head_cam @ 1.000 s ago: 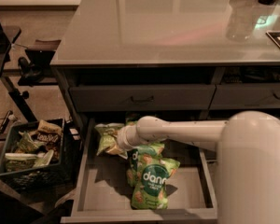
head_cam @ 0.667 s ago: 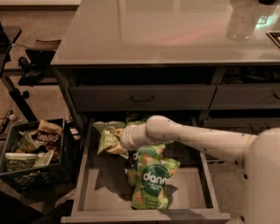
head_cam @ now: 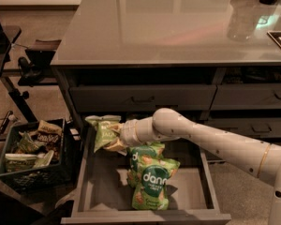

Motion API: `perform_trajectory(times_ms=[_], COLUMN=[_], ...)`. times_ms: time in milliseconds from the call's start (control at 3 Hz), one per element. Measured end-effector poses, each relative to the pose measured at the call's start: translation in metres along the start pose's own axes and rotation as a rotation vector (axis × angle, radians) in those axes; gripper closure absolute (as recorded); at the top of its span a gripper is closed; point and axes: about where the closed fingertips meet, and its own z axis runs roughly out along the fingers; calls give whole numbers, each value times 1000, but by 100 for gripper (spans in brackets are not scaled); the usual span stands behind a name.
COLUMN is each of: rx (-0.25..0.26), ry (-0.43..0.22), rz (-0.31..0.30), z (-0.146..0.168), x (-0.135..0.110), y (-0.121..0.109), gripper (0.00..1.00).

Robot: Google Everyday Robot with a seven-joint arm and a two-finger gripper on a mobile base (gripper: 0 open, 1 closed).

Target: Pick green jalapeno chip bag from middle drawer and place on counter

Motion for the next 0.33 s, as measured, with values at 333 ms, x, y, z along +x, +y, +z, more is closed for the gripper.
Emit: perform_trajectory(times_ms=[333], rx=[0], ry=[0], rz=[0], z=[0], x=[0], y=[0], gripper=[100])
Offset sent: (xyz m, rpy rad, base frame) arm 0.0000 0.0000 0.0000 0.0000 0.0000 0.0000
